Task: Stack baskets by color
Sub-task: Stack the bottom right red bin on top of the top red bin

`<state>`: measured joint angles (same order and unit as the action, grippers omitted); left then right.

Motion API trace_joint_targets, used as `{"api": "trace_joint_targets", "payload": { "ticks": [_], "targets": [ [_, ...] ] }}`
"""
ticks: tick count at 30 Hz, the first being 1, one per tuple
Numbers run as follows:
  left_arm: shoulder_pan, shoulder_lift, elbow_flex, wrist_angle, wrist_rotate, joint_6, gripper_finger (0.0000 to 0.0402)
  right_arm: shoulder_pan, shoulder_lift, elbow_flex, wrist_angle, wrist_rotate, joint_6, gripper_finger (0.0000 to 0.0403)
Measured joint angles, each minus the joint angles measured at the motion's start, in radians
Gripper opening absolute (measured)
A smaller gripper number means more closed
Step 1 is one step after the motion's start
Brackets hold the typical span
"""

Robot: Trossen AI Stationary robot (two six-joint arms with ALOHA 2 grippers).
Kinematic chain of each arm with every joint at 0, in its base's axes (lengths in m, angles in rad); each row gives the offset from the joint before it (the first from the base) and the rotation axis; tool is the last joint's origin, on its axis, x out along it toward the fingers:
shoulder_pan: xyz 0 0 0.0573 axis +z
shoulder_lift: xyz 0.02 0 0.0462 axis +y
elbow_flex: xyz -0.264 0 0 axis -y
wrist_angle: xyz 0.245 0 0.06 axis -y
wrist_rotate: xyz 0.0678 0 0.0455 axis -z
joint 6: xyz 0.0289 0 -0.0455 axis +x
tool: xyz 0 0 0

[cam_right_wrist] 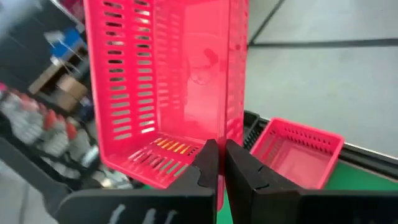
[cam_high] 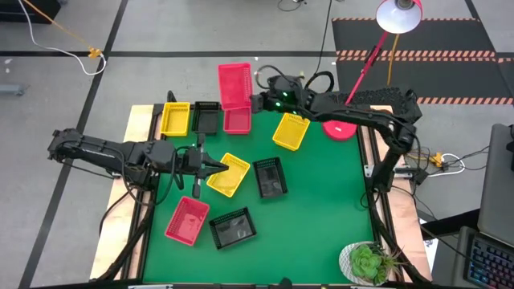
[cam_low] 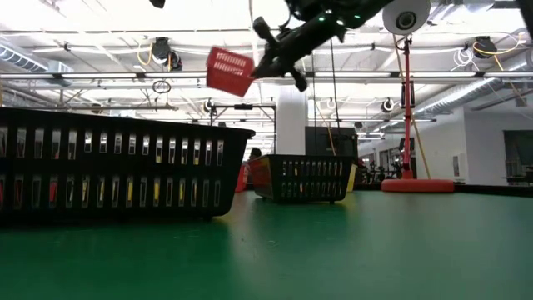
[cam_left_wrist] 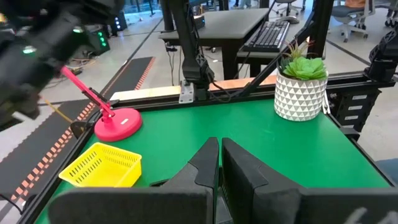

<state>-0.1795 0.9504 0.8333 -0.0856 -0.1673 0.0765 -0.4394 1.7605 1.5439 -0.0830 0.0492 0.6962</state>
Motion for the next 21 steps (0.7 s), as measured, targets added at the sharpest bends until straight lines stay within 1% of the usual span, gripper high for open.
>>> {"api": "trace_joint_targets", "payload": {
  "ticks": [3, 5, 8, 11, 15, 21],
  "targets": [
    [0.0, 0.0, 0.0, 0.0, 0.0, -0.001, 0.0024, -0.017, 0.057, 0.093, -0.118, -0.01, -0.029, 0.0001],
    [0.0, 0.0, 0.0, -0.003, 0.0, 0.0, 0.0024, -0.027, 0.077, 0.125, -0.153, -0.019, -0.033, 0.0001],
    [0.0, 0.0, 0.0, -0.011, 0.0, 0.002, 0.0024, -0.047, 0.087, 0.132, -0.156, -0.054, -0.026, 0.0001],
    [0.0, 0.0, 0.0, -0.026, 0.0, 0.004, 0.0024, -0.067, 0.102, 0.132, -0.164, -0.066, -0.001, 0.0001],
    [0.0, 0.0, 0.0, -0.033, -0.001, 0.005, 0.0024, -0.086, 0.134, 0.132, -0.162, -0.13, 0.049, 0.0],
    [0.0, 0.0, 0.0, -0.032, -0.001, 0.005, 0.0024, -0.088, 0.189, 0.131, -0.154, -0.133, 0.083, 0.0]
  ]
}}
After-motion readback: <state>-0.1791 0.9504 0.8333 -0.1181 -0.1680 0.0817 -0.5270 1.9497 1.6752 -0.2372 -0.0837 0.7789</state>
